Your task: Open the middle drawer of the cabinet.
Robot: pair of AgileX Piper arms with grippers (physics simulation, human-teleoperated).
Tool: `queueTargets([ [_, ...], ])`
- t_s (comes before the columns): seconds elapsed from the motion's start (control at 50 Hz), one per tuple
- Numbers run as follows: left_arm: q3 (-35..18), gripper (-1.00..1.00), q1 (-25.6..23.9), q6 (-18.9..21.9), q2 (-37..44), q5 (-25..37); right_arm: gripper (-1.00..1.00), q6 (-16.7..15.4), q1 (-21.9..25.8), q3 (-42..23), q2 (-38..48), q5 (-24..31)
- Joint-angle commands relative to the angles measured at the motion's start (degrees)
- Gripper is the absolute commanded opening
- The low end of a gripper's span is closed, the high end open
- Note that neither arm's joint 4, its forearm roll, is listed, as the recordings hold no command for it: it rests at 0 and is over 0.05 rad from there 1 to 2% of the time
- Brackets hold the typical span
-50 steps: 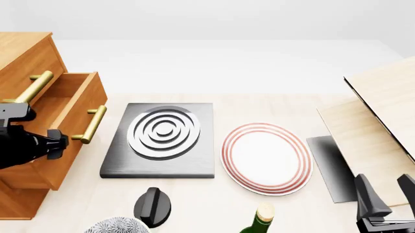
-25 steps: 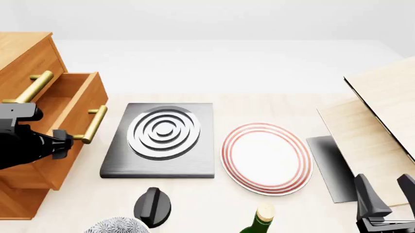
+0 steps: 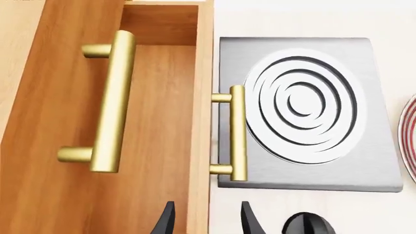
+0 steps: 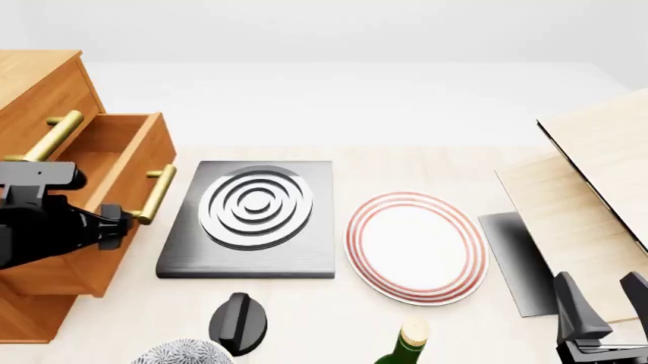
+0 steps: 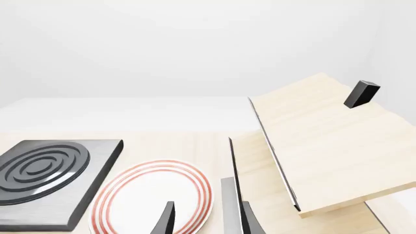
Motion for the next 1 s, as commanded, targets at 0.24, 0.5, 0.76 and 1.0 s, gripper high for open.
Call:
queueTargets([
  [0.24,1.78,1.0,-5.44,-2.5,1.88,-0.08,1.0,-0.21,0.03,-0.01,-0.91,0.69],
  [0.5,1.8,1.0,-7.45,-3.35,1.75,-0.16,1.0,-0.23,0.03,-0.01,-0.94,0.73],
  [0.76,1.8,1.0,-9.49,-4.26,2.02,-0.53,1.0,-0.25,0.05,-0.01,-0.86,0.67],
  [1.0,1.71,1.0,-11.46,-5.18,1.59,-0.58,1.0,0.06,0.0,-0.01,-1.17,0.87],
])
